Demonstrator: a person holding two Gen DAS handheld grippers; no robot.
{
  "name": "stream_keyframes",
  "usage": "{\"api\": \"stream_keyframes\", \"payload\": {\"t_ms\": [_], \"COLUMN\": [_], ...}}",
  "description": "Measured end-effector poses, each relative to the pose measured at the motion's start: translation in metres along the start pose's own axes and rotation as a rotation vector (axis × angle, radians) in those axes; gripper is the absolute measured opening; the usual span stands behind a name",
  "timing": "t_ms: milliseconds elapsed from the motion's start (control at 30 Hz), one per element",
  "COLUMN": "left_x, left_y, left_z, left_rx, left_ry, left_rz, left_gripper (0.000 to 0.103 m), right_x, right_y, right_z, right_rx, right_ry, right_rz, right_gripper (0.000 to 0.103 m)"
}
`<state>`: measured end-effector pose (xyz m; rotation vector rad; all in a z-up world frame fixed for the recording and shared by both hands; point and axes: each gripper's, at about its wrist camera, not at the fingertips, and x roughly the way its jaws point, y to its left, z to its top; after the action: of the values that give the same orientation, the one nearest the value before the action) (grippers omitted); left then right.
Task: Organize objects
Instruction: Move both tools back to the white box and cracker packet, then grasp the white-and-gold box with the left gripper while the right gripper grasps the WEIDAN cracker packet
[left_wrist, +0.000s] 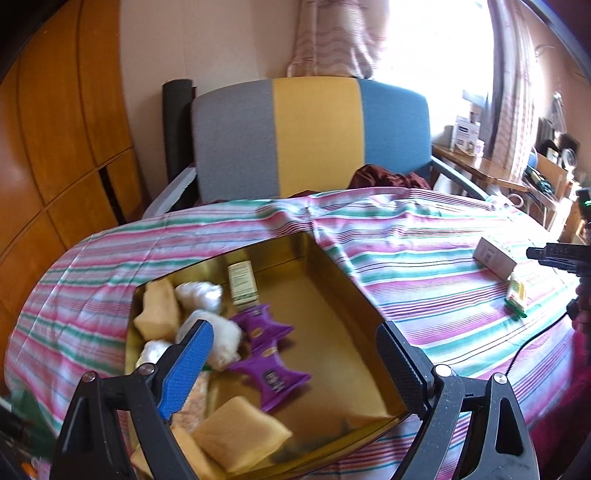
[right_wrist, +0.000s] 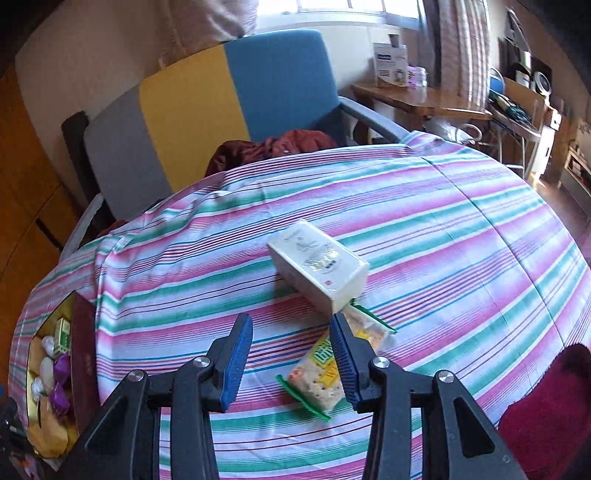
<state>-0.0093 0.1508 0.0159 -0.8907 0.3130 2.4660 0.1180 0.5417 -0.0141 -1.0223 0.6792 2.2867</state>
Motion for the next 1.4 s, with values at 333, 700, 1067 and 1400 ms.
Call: {"api": "stream_keyframes", "payload": {"t_ms": [333, 700, 1067, 1400], "left_x": [0.016, 0.040, 0.082, 0.142], "left_y": [-0.052, -0.113, -0.164, -0.243], "left_z": [0.022, 0.043, 0.065, 0.099], "left_rx": [0.083, 0.152, 0.133, 0.052], "left_ry": [0.011, 0.049, 0.172, 0.350], "left_rz": [-0.077, -0.164, -0.284, -0.461], "left_gripper": [0.090, 0.090, 0.090, 0.090], "right_x": [0.009, 0.008, -0.014, -0.013], "right_y": [-0.048, -0.072, -0.102, -0.116], "right_z": [-0.004, -0.007, -0.009, -0.013], "right_rx": [0.247, 0.370, 0.516, 0.586], "right_ry": [0.031, 0.024, -0.080, -0.089], "right_rz": [0.004, 0.012, -0.012, 0.022], "right_gripper": [0.044, 0.044, 0.044, 0.044]}}
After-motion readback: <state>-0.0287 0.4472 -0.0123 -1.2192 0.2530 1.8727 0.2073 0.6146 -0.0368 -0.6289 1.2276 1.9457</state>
